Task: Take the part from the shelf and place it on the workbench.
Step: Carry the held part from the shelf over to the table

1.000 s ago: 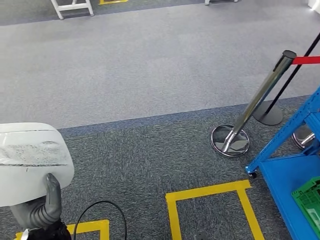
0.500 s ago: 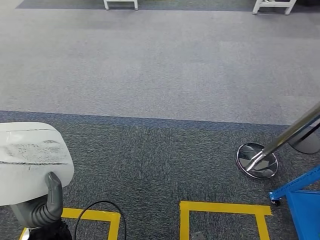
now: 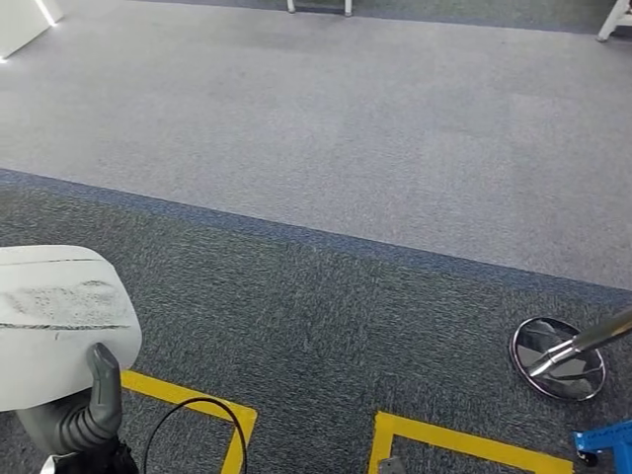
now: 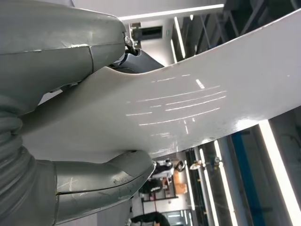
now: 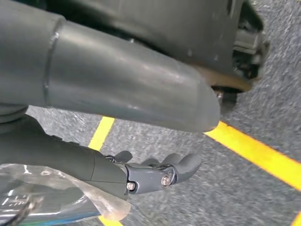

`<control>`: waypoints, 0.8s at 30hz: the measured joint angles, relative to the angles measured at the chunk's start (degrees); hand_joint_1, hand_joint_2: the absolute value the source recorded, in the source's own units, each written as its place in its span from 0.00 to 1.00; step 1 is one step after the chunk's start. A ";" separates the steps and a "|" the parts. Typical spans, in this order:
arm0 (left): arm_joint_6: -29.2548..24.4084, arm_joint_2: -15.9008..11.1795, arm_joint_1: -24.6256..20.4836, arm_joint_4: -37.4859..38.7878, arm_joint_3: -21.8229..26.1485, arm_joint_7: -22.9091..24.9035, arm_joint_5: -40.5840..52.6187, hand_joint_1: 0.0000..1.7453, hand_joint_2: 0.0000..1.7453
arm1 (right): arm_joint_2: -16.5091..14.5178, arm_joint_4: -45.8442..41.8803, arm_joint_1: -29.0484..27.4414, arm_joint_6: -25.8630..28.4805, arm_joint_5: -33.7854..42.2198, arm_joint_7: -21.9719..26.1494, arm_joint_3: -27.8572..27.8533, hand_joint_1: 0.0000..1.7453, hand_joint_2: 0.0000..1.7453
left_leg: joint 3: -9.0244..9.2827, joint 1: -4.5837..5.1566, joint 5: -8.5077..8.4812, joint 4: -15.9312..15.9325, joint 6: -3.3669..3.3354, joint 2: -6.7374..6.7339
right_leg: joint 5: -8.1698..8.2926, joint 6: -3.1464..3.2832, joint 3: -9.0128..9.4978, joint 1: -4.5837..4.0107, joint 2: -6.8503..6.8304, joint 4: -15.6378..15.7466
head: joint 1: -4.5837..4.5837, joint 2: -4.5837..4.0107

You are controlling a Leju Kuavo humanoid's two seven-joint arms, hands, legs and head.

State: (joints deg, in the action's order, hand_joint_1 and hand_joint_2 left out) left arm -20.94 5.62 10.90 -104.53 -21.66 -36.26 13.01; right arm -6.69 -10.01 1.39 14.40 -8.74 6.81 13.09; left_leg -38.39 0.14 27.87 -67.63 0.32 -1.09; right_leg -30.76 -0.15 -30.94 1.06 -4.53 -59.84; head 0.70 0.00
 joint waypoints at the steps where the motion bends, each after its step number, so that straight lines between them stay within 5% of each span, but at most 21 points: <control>1: -0.07 -0.03 -0.02 -0.01 -0.01 0.03 0.11 1.00 1.00 | 0.00 0.00 0.00 -0.01 -0.06 0.07 0.01 0.00 0.00 | 1.66 0.42 -1.27 3.59 -0.36 -1.66 | -0.31 -0.24 0.31 -0.14 -0.59 -0.01 | -0.04 0.00; 3: -0.20 -0.09 -0.06 -0.02 -0.01 0.08 0.26 1.00 1.00 | 0.00 0.01 0.05 -0.02 -0.20 0.07 0.02 0.00 0.00 | 3.27 1.20 -1.84 7.23 -1.00 -4.04 | -0.78 -0.82 0.78 -0.38 -1.79 0.17 | -0.10 0.00; 5: -0.38 -0.15 -0.01 -0.04 0.03 0.10 0.30 1.00 1.00 | -0.01 -0.02 0.24 -0.03 -0.40 0.02 0.03 0.00 0.00 | 3.49 1.34 -1.71 7.81 -1.45 -2.99 | -1.12 -1.43 1.47 -0.46 -3.24 0.59 | -0.14 0.00; 6: -0.46 -0.16 0.01 -0.08 0.05 0.10 0.30 1.00 1.00 | -0.02 -0.05 0.36 -0.02 -0.56 0.03 0.05 0.00 0.00 | 3.79 1.18 -1.82 8.23 -1.70 -2.17 | -1.44 -1.72 1.72 -0.39 -2.91 0.52 | -0.07 0.00; 8: -0.55 -0.11 -0.14 -0.16 0.04 0.14 0.27 1.00 1.00 | -0.02 -0.11 0.45 0.07 -0.81 0.05 0.15 0.00 0.00 | 4.47 0.71 -2.06 8.99 -2.34 -0.53 | -3.30 -2.12 0.43 -0.23 0.16 -2.57 | 0.24 0.00; 10: -0.56 -0.05 -0.26 -0.18 0.01 0.19 0.23 1.00 1.00 | 0.01 -0.08 0.38 0.23 -0.83 0.05 0.26 0.00 0.00 | 4.61 0.56 -1.98 9.10 -2.81 0.99 | -6.13 -2.24 -3.74 -0.14 3.61 -9.79 | 0.62 0.00; 12: -0.57 -0.05 -0.17 -0.17 0.00 0.22 0.21 1.00 1.00 | 0.07 -0.06 0.25 0.37 -0.77 0.03 0.28 0.00 0.00 | 4.72 0.55 -1.84 9.07 -2.96 2.73 | -6.72 -2.40 -7.49 -0.14 4.42 -14.81 | 0.79 0.00; 14: -0.60 -0.05 -0.12 -0.17 0.00 0.24 0.20 1.00 1.00 | 0.08 -0.05 0.14 0.39 -0.76 0.03 0.29 0.00 0.00 | 5.02 0.49 -1.66 8.99 -2.80 4.62 | -2.89 -2.47 -7.45 -0.03 4.81 -11.82 | 0.83 0.00; 16: -0.63 -0.05 -0.14 -0.17 0.00 0.24 0.20 1.00 1.00 | 0.08 0.00 0.08 0.36 -0.84 0.00 0.33 0.00 0.00 | 5.18 0.44 -1.26 8.61 -2.27 6.29 | 1.45 -2.45 -4.74 0.32 7.02 -4.24 | 0.84 0.00; 18: -0.63 -0.06 -0.15 -0.19 -0.01 0.24 0.22 1.00 1.00 | 0.08 0.08 0.16 0.28 -0.93 -0.07 0.38 0.00 0.00 | 4.90 0.29 -0.99 8.23 -1.60 7.56 | 2.45 -2.16 -2.77 0.45 9.07 -0.20 | 0.82 0.01; 20: -0.66 -0.09 -0.11 -0.19 -0.03 0.24 0.23 1.00 1.00 | 0.08 0.10 0.28 0.22 -0.96 -0.10 0.40 0.00 0.00 | 4.61 -0.02 -1.03 8.23 -0.93 8.74 | 2.15 -1.51 -2.15 0.28 8.62 0.21 | 0.79 0.01; 22: -0.75 -0.16 -0.06 -0.20 -0.03 0.24 0.25 1.00 1.00 | -0.02 0.07 0.29 0.14 -1.01 -0.10 0.41 0.00 0.00 | 4.24 -0.02 -0.45 7.35 -0.29 7.73 | 2.17 -0.81 -1.64 0.32 7.21 0.67 | 0.63 0.00; 24: -0.83 -0.24 -0.14 -0.21 -0.02 0.24 0.28 1.00 1.00 | -0.10 0.05 0.22 -0.02 -1.11 -0.08 0.45 0.00 0.00 | 2.14 0.02 1.94 2.81 0.34 4.43 | 2.01 -0.23 -1.05 0.34 5.57 1.03 | 0.28 0.00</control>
State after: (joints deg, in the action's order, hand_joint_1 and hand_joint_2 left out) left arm -21.76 5.38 10.76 -104.74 -21.68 -36.02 13.29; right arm -6.79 -9.96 1.61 14.39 -9.86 6.73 13.54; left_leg -36.25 0.15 29.80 -64.82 0.66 3.33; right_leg -28.74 -0.38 -31.98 1.40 1.04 -58.81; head 0.98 0.00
